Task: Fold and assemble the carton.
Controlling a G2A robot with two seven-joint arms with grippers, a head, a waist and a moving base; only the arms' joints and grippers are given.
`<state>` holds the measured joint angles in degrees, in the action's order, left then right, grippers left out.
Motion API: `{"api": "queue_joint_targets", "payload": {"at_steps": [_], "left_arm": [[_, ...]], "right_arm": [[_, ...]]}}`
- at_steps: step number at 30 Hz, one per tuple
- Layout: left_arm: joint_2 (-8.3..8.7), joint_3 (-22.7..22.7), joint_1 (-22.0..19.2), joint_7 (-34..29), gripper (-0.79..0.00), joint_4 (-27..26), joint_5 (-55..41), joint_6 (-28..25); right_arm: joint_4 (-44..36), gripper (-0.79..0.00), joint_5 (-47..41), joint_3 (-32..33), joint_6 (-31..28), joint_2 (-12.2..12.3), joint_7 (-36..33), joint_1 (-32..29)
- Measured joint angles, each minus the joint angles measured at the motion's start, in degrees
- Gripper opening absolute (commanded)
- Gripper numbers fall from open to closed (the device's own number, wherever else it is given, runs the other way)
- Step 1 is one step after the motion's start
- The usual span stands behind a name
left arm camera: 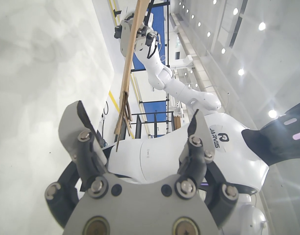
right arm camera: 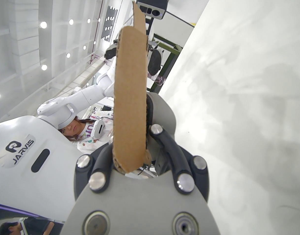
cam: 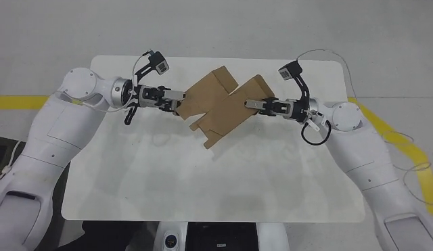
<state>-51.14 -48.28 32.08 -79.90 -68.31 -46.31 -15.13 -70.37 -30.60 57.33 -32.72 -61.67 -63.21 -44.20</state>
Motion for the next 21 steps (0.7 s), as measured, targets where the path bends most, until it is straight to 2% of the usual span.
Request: {"api": "queue_joint_targets", "payload": {"at_steps": [9,21], "left_arm": [[0.02,-2.57,2.54,5.22,0.0,-2.27,0.18,1.89],[0.81,-8.04,4.81,1.91,0.0,-5.86,-3.16,6.62]], "right_arm": [[-1.78,-0.785,4.36,1.46,0.77,0.0,6.85,-1.98],[-1.77,-0.785,8.02,2.09,1.71,-0.24,9.99,-2.84]]}}
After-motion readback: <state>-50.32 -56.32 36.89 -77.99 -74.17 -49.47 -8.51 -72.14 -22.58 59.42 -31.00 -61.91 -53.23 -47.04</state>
